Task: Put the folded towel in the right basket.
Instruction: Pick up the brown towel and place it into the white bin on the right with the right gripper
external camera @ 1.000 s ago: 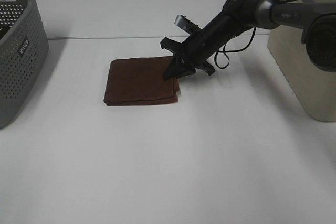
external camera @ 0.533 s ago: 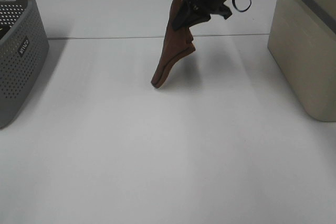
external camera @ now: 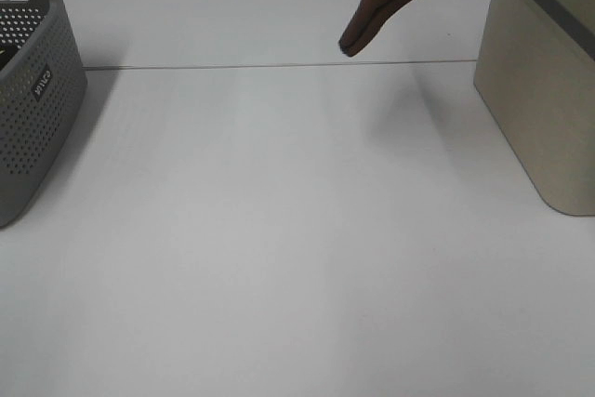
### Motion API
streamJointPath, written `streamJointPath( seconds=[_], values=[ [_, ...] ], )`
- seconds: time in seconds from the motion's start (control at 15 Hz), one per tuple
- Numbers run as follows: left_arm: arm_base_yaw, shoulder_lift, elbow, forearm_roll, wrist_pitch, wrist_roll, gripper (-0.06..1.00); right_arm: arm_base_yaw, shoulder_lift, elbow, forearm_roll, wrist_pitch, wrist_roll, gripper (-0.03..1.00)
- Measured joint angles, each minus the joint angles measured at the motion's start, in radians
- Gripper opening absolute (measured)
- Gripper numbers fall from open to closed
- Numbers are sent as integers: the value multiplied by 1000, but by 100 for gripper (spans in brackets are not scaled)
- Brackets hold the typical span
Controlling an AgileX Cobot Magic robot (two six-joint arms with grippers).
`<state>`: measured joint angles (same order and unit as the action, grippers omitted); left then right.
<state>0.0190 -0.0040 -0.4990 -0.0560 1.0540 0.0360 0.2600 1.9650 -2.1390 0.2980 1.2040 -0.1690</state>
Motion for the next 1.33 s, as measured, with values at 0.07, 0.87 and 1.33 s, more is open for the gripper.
streamJointPath(
  seconds=[0.07, 0.87, 1.33],
  values=[
    [0, 0, 0, 0, 0, 0, 97, -37, -27, 0, -2, 9, 3, 6],
    [0, 0, 0, 0, 0, 0, 97, -478, -143, 96, -71, 18, 22, 6],
    [0, 0, 0, 0, 0, 0, 97, -489, -10, 245, -117, -62, 59, 22]
  ],
)
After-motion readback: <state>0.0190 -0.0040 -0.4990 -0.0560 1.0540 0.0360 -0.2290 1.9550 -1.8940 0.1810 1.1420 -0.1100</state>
